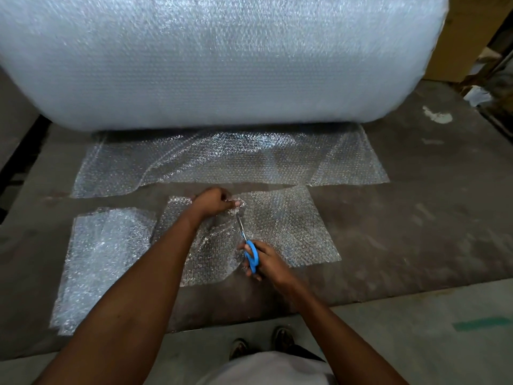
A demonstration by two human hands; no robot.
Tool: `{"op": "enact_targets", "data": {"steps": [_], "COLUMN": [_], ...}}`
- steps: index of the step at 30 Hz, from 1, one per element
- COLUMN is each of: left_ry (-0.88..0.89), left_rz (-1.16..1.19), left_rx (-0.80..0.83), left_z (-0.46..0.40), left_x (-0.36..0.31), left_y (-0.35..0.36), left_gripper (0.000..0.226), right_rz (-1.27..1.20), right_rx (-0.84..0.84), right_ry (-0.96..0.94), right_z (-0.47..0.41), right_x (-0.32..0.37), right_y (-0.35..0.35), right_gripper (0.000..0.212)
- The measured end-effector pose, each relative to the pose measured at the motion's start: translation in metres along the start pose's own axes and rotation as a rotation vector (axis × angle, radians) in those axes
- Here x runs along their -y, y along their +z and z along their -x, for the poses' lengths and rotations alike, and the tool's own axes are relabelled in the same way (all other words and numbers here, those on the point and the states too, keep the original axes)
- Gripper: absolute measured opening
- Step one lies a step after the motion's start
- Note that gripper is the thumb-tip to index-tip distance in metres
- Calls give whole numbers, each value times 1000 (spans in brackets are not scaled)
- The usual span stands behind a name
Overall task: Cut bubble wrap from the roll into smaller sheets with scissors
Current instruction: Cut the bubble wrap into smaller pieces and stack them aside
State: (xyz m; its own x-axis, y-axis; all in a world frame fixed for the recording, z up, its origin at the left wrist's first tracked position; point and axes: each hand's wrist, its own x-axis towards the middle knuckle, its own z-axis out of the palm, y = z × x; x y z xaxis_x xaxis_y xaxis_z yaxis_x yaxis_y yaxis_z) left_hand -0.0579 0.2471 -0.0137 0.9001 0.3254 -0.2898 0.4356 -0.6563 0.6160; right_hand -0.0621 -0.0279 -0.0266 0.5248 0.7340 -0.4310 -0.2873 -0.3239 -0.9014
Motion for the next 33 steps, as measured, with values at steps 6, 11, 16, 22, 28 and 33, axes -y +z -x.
{"op": "enact_targets", "data": {"steps": [6,11,16,22,28,33], "left_ry": [109,152,177,158,82,55], "left_rz": [211,325,329,269,282,93], "left_rx": [40,85,79,3,13,181], "left_z": [-3,-1,0,2,9,7], "left_x": [-4,-7,-12,-16,-13,-4], "left_y": [-16,-19,-17,-10,-17,-27], "left_gripper": [22,22,17,28,26,50], "right_rz": [-74,-186,-217,-193,-194,-271], "right_rx": [37,49,28,11,-3,7], "right_ry": [-26,-25,-16,17,-14,0], "right_z": [-1,2,1,-4,3,3], "right_x": [-1,-2,2,13,14,11], "right_y": [1,2,-1,-1,-3,-9], "right_gripper": [63,53,65,65,65,73]}}
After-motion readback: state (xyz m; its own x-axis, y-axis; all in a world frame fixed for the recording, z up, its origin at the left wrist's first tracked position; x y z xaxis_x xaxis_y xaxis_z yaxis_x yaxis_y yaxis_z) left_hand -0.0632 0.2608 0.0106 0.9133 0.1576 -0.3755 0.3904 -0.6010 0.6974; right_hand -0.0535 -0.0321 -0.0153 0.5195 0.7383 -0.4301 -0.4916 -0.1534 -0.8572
